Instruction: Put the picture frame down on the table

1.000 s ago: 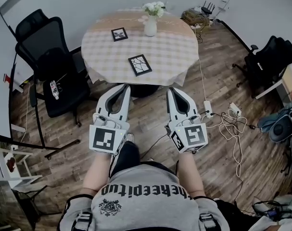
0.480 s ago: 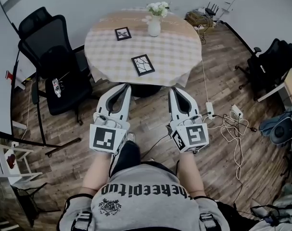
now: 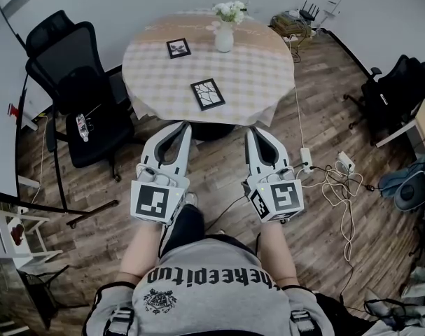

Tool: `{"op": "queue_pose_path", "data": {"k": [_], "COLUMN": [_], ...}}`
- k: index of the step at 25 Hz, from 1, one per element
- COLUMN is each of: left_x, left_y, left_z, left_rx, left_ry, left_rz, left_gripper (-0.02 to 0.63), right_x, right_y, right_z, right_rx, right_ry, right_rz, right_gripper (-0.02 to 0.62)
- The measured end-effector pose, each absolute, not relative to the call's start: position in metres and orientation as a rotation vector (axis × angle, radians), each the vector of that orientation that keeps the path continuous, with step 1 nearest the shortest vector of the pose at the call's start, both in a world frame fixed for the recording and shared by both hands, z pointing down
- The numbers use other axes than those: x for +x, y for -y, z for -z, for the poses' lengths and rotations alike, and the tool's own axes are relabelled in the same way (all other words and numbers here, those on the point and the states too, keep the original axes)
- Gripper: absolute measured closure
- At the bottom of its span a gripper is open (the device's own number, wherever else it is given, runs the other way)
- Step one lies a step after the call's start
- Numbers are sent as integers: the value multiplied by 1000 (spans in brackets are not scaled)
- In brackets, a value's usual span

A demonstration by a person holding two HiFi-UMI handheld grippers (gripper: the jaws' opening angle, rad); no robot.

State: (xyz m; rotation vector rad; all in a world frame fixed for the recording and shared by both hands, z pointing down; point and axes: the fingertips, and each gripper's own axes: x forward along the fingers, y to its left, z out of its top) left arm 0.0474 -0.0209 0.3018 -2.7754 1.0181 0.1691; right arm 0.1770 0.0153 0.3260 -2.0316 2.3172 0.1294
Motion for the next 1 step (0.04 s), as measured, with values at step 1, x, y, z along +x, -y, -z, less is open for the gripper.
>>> {"op": "queue_pose_path", "data": {"k": [1], "left_x": [48], "left_y": [22], "left_z": [-302], "left_rx": [-2775], "left_ry": [-1019], "left_rz": [-168], "left_gripper": [590], "right_x": [178], "right_y": [-15], "right_z": [-327], "right_rx": [-2032], "right_ry": [-2317], "right_rz": [-128], "right_gripper": [589]}}
